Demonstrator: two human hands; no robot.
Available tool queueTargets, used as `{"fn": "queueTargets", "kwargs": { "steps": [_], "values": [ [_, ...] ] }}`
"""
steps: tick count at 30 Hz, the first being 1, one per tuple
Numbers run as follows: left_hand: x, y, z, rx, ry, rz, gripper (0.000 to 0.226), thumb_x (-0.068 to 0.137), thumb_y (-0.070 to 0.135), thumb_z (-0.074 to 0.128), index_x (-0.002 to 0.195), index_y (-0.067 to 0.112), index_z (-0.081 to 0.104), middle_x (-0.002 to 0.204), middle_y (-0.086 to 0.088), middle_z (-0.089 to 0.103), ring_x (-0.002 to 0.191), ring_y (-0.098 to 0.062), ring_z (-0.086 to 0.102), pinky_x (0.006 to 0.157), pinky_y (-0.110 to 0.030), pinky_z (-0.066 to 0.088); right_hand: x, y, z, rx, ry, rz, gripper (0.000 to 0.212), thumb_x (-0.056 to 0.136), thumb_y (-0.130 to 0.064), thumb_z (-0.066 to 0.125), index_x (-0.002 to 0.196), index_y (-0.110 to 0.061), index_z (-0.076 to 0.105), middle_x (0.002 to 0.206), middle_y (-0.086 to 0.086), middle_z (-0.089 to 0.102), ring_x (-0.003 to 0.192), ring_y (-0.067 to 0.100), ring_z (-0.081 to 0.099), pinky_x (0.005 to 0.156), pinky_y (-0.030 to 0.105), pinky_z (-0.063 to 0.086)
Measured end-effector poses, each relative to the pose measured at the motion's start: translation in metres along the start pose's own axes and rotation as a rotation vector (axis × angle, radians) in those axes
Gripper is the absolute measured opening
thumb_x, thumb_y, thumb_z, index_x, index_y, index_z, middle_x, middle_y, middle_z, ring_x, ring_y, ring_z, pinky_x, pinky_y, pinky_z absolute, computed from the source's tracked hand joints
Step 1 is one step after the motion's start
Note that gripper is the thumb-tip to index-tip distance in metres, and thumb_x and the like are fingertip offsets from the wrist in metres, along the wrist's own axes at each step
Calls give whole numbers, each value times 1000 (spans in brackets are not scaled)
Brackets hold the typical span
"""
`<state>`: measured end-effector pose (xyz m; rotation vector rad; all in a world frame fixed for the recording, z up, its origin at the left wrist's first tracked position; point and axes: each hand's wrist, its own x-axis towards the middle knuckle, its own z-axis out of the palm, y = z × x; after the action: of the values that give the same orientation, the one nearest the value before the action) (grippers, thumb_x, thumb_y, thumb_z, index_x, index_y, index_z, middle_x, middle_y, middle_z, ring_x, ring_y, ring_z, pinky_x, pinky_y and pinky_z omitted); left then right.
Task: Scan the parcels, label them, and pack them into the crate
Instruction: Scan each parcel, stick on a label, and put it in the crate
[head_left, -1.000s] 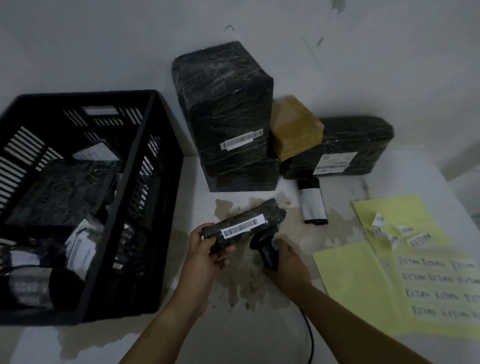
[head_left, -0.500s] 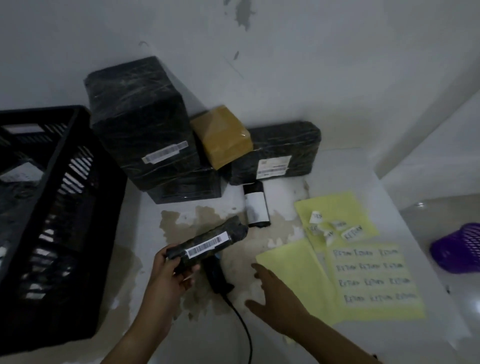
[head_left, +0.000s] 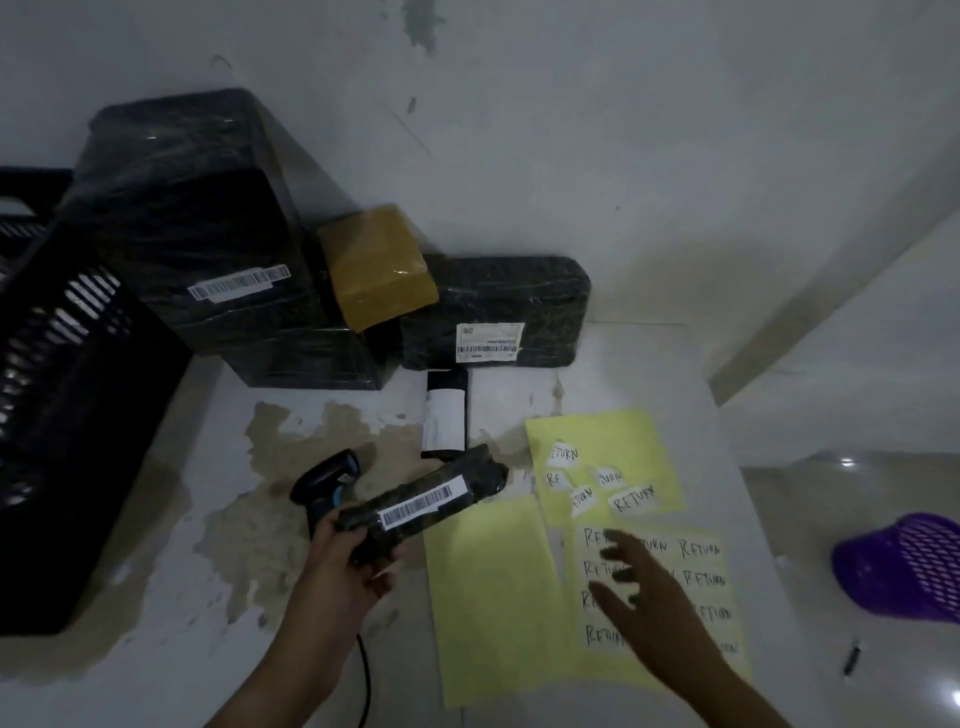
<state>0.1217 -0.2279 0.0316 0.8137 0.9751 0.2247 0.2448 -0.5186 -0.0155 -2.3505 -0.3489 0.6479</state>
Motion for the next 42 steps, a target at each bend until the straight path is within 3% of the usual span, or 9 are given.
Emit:
{"fn": "queueTargets", "kwargs": {
  "steps": [8, 12, 16, 22, 26, 28, 32, 38, 42],
  "values": [
    [-12, -1, 31, -2, 33, 76, 23, 105, 10, 43, 109, 26, 60, 97, -9, 76, 71, -22, 69, 60, -33, 44, 119, -7, -40, 23, 112, -77, 41, 95, -16, 61, 134, -16, 50, 125, 3, 61, 102, 17, 57, 84, 25, 40],
    [-17, 1, 35, 24, 44, 103, 24, 106, 11, 43, 118, 23, 60, 105, -12, 76, 79, -26, 68, 66, -36, 45, 167, -12, -34, -104, 52, -100, 40, 95, -9, 57, 135, -11, 51, 130, 11, 59, 111, 27, 58, 90, 27, 41],
    [-19, 4, 39, 31, 80, 132, 26, 107, 11, 41, 121, 24, 59, 100, -9, 77, 80, -25, 70, 67, -36, 46, 193, -12, -24, -306, -85, -139, 45, 95, -12, 56, 139, -18, 49, 134, 10, 55, 119, 27, 55, 99, 34, 44],
    [-18, 6, 36, 24, 129, 153, 23, 107, 14, 42, 120, 22, 60, 101, -14, 76, 79, -26, 70, 71, -39, 47, 205, -3, -14, -376, -18, -172, 13, 90, -15, 63, 101, -18, 67, 115, 3, 56, 91, 23, 61, 80, 34, 51],
    [-21, 5, 34, 18, 145, 156, 23, 108, 18, 42, 121, 20, 60, 100, -13, 77, 80, -26, 68, 74, -40, 47, 209, -8, -19, -241, -11, -68, 8, 97, -18, 51, 96, -13, 57, 89, 8, 61, 74, 24, 58, 65, 32, 45],
    [-21, 4, 32, 23, 157, 148, 25, 108, 23, 42, 125, 18, 59, 105, -15, 76, 76, -25, 68, 72, -40, 48, 206, -8, -24, -86, -16, 14, 9, 98, -19, 49, 95, -12, 54, 88, 11, 62, 70, 25, 57, 60, 33, 48],
    [-20, 11, 33, 31, 169, 134, 27, 107, 28, 46, 124, 13, 59, 104, -18, 74, 73, -23, 70, 69, -40, 48, 180, -19, -40, 375, 51, 95, 7, 98, -21, 56, 99, -15, 58, 100, 8, 64, 97, 31, 65, 85, 50, 55],
    [-21, 35, 39, 201, 112, 210, 24, 106, 17, 48, 124, 20, 63, 101, -21, 75, 61, -16, 66, 63, -40, 43, 97, -85, -56, 688, 145, -17, 9, 97, -18, 60, 106, -18, 58, 104, 3, 68, 97, 17, 70, 82, 36, 55],
    [-29, 50, 49, 359, 73, 336, 32, 109, 18, 41, 124, 40, 58, 93, -13, 73, 56, -12, 59, 59, -39, 42, 52, -137, -69, 712, 4, -194, 7, 98, -14, 55, 97, -14, 62, 97, 1, 72, 94, 19, 69, 84, 34, 52]
  ]
}}
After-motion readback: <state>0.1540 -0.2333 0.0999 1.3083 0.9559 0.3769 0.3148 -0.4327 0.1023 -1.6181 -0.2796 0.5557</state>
